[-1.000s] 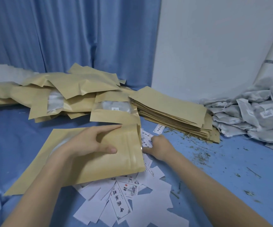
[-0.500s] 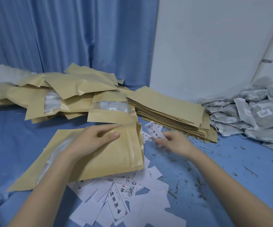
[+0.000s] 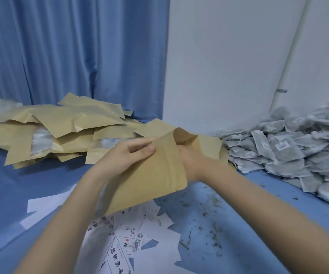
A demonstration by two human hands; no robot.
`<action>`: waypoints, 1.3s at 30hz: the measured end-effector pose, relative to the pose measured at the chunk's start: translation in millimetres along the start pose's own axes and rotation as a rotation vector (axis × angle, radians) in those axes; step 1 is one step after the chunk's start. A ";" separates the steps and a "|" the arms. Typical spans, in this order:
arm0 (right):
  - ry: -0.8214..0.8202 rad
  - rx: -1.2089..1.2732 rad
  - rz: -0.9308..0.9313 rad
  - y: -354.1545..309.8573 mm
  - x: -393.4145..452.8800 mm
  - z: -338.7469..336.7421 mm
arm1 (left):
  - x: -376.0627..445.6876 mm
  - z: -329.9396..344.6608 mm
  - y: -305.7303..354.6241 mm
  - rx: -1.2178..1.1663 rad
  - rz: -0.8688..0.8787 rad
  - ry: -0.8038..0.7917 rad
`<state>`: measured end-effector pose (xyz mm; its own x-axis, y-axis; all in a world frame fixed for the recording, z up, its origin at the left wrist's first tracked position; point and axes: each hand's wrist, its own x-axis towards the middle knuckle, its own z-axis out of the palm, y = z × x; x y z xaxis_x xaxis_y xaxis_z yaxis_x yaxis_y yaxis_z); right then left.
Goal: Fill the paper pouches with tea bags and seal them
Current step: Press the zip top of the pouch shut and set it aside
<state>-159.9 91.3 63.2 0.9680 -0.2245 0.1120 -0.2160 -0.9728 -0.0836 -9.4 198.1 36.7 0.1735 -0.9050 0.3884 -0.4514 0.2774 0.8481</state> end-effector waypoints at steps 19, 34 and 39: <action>0.120 -0.182 0.181 36.7 -44.0 -150.4 | 53.9 63.5 93.6 -0.035 0.383 0.353; 0.397 -0.072 0.277 71.6 -141.3 -176.4 | 74.3 82.1 108.0 -0.582 0.046 0.070; 0.523 -0.184 0.256 88.5 -146.3 -163.9 | 82.2 96.3 102.2 -0.659 -0.011 -0.013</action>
<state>-341.6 28.7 201.7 0.7017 -0.4051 0.5861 -0.4968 -0.8679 -0.0050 -125.6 121.0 120.6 0.1628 -0.9114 0.3779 0.1812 0.4041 0.8966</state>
